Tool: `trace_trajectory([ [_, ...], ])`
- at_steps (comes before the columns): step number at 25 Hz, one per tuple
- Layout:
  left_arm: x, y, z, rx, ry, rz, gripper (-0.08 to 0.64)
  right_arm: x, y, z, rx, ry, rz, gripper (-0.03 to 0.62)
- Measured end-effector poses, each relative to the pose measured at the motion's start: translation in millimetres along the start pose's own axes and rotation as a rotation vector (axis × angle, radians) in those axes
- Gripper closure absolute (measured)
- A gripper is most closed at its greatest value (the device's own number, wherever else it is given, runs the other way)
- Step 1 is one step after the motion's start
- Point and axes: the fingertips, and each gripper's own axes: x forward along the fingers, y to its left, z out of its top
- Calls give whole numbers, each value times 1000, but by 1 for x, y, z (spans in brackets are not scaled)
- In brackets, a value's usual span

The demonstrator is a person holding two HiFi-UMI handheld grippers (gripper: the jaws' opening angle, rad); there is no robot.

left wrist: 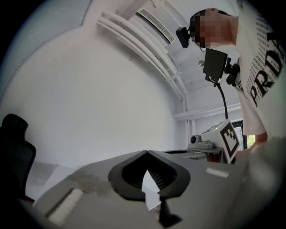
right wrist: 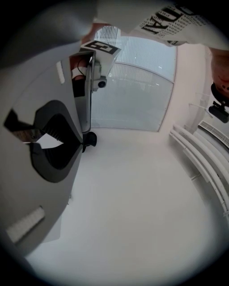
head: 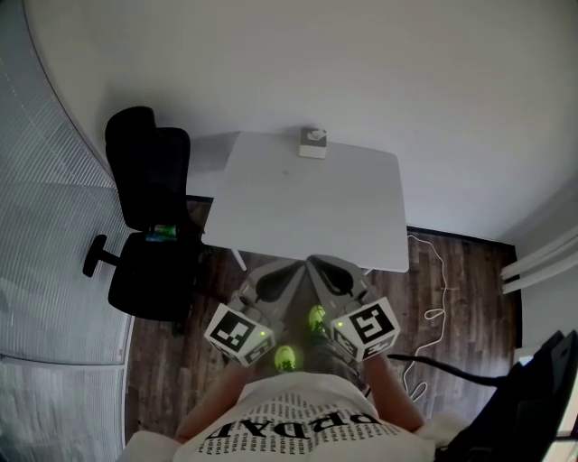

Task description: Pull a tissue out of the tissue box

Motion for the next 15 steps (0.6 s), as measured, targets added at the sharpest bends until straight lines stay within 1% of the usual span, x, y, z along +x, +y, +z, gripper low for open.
trace_trajectory([
  [3, 9, 6, 3, 0, -10, 16, 557, 8, -10, 1, -5, -1, 3, 583],
  [7, 26, 24, -2, 41, 32, 27, 557, 20, -33, 6, -17, -16, -7, 583],
  [10, 49, 39, 1, 44, 32, 44, 557, 29, -59, 5, -8, -11, -14, 583],
  [13, 67, 52, -6, 76, 60, 40, 557, 37, -79, 6, -4, -13, -14, 583],
  [15, 82, 59, -10, 77, 78, 45, 557, 42, -94, 8, -12, -20, -14, 583],
])
